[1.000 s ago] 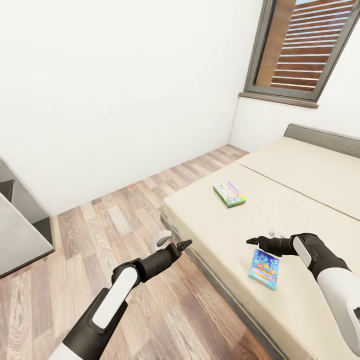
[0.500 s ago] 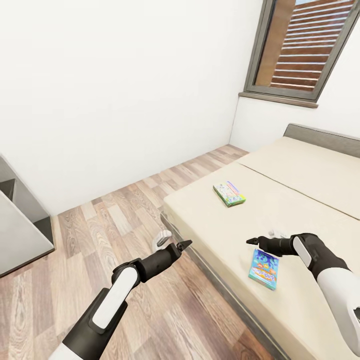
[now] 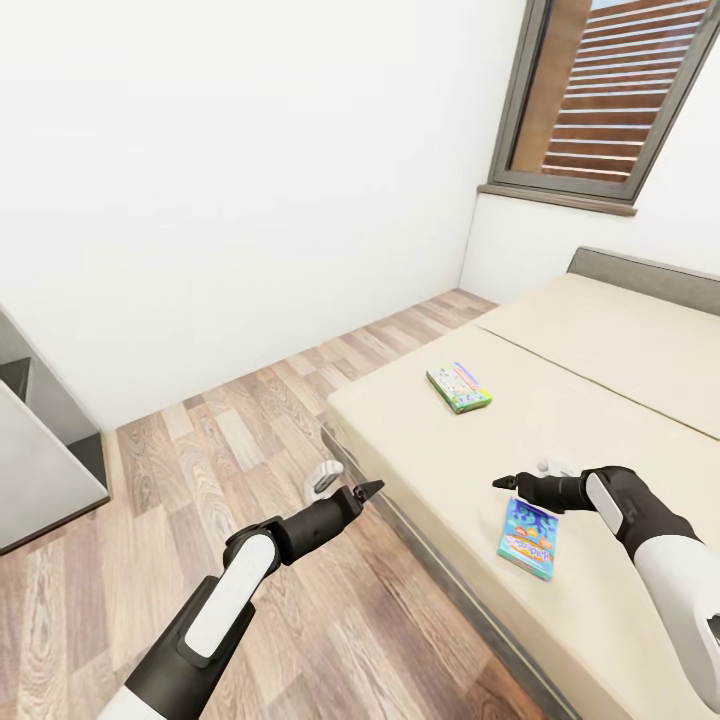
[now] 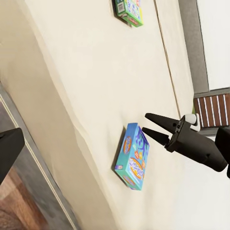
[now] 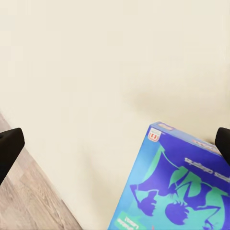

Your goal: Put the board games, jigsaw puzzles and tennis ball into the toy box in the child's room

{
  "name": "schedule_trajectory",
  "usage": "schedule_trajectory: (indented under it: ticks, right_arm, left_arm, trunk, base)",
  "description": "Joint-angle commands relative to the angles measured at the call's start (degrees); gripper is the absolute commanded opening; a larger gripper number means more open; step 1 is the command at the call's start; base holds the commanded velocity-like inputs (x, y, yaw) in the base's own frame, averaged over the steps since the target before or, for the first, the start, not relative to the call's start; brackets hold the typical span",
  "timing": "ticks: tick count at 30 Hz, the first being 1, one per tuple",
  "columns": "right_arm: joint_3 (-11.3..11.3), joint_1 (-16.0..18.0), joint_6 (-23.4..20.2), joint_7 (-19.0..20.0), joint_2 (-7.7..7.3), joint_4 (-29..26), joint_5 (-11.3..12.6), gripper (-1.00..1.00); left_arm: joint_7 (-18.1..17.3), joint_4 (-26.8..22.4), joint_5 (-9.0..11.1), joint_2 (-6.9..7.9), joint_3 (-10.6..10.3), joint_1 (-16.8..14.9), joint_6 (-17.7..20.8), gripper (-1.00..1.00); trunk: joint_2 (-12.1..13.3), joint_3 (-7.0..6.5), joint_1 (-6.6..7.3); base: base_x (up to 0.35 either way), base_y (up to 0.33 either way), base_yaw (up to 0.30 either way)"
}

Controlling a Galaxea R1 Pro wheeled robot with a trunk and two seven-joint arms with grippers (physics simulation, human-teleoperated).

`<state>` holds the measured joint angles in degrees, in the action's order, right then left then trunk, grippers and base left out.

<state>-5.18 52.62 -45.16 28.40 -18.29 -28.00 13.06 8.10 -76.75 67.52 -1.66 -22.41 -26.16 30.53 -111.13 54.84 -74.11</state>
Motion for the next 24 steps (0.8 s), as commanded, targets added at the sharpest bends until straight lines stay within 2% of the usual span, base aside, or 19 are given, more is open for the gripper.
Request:
schedule_trajectory:
  ticks: [1,24]
  right_arm:
    - [-0.26,0.02,-0.36,0.17,0.02,-0.04,-0.06,1.0]
    - [-0.27,0.02,-0.36,0.16,0.01,-0.04,-0.05,1.0]
  left_arm:
    - [0.52,-0.07,0.6,-0.01,-0.01,-0.03,0.15,1.0]
    - [0.56,0.09,0.6,-0.01,-0.01,-0.03,0.15,1.0]
  trunk:
    - [-0.02,0.05,0.01]
    - [-0.02,-0.01,0.01]
  base:
    - [-0.001,0.0,0.045]
    - [0.0,0.0,0.014]
